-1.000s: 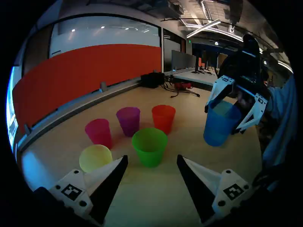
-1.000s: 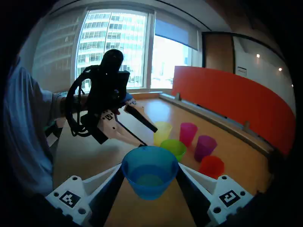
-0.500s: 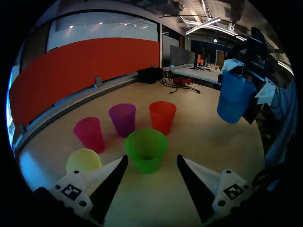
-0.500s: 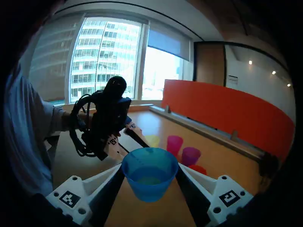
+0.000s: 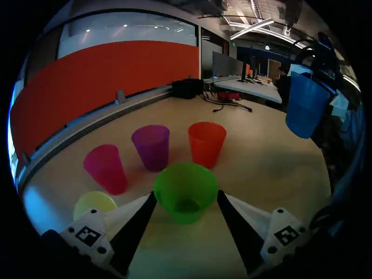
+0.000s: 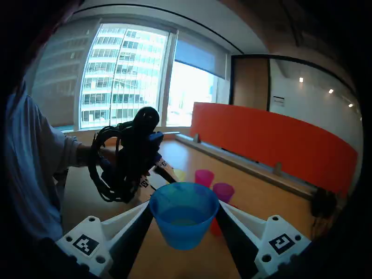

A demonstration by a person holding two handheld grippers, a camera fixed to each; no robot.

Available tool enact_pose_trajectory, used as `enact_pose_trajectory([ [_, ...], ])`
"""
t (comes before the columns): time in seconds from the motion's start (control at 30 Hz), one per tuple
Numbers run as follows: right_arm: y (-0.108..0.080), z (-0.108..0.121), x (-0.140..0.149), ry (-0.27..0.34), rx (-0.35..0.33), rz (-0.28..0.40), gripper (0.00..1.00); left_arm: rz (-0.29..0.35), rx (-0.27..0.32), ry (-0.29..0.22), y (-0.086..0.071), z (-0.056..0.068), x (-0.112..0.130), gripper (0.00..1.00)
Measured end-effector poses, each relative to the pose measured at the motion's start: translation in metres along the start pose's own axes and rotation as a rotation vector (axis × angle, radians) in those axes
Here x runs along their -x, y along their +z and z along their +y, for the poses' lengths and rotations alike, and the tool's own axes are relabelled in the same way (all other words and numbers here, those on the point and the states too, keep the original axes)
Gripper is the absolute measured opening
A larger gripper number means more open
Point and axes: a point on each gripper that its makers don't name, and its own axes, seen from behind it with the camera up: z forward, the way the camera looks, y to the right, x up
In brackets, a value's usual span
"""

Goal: Pour water

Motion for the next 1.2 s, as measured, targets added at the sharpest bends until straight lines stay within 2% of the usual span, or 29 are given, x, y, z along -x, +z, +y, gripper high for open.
enact_pose_trajectory([
  [0.37, -0.006, 0.007, -0.002, 0.004, 0.02, 0.008, 0.91, -0.015, -0.009, 0.017, 0.01, -0.002, -0.001, 0.96],
  [0.5, -0.007, 0.009, -0.001, 0.005, 0.024, 0.01, 0.91, -0.021, -0.012, 0.021, 0.012, -0.002, -0.001, 0.87],
  [0.77, -0.008, 0.013, -0.002, 0.017, 0.032, 0.018, 0.91, -0.016, -0.005, 0.017, 0.012, 0.001, -0.003, 0.87],
  [1.0, -0.009, 0.016, -0.007, 0.025, 0.042, 0.031, 0.92, 0.029, 0.002, 0.001, -0.001, 0.003, -0.021, 0.86],
  [1.2, -0.011, 0.016, -0.016, 0.027, 0.047, 0.051, 0.91, 0.075, -0.017, -0.003, -0.02, -0.002, -0.04, 0.86],
])
